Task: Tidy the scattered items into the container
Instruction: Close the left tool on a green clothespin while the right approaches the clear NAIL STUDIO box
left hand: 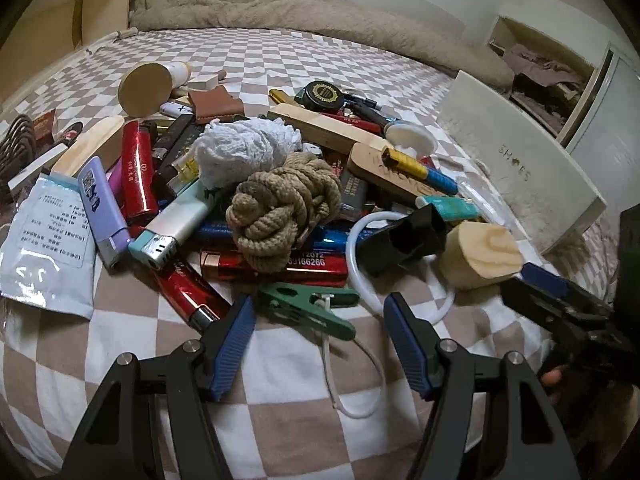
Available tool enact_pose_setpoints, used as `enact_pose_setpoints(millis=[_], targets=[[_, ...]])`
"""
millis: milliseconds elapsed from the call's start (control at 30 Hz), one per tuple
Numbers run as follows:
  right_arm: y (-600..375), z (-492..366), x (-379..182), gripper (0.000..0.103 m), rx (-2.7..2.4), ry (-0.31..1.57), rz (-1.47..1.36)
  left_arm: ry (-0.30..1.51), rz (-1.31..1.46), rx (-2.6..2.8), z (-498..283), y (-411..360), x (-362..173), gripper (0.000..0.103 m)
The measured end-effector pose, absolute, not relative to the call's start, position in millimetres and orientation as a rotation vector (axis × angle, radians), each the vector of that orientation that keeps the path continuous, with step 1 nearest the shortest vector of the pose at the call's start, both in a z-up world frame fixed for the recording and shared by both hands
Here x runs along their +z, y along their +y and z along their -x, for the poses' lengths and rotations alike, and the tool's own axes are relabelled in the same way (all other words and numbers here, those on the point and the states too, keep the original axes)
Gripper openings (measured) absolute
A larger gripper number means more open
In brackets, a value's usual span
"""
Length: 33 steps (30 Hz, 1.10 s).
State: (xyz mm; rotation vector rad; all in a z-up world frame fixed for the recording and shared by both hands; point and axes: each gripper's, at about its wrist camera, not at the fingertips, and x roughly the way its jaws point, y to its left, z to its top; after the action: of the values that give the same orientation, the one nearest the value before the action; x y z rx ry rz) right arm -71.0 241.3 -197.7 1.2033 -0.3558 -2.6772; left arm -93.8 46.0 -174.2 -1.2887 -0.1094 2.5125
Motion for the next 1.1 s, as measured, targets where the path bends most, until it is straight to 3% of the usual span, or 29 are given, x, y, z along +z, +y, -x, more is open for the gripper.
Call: enact_pose_setpoints(millis=[100, 367, 733, 867, 967, 1100], targets=[[244.4, 70.5, -196.7, 0.103, -2.674, -0.393, -1.19, -0.09, 1.278, 2.549, 94.8, 45.2, -174.2, 0.054], [255.5, 81.5, -186.3, 0.103, -2.718, -0.41, -1.246, -0.144, 1.275, 2.54, 94.8, 37.5, -173.4, 0.054], [259.4, 131.4, -162.0, 0.103, -2.704, -0.027, -1.377, -0.214, 1.271, 2.529, 92.4, 29.2, -171.6, 0.054], [245.8, 142.3, -167.0, 0.103, -2.666, 0.25, -1.463, -0.212, 1.271, 2.529, 91.9, 28.9, -171.5, 0.054], [243.8, 150.4, -171.7, 0.103, -2.627, 0.342, -1.52, -0.215, 1.27, 2.528, 91.8, 28.0, -171.5, 0.054], [245.4, 165.2, -178.0, 0.094, -2.562, 0.398, -1.618, -0.228, 1.269, 2.526, 91.3, 27.7, -171.0, 0.054]])
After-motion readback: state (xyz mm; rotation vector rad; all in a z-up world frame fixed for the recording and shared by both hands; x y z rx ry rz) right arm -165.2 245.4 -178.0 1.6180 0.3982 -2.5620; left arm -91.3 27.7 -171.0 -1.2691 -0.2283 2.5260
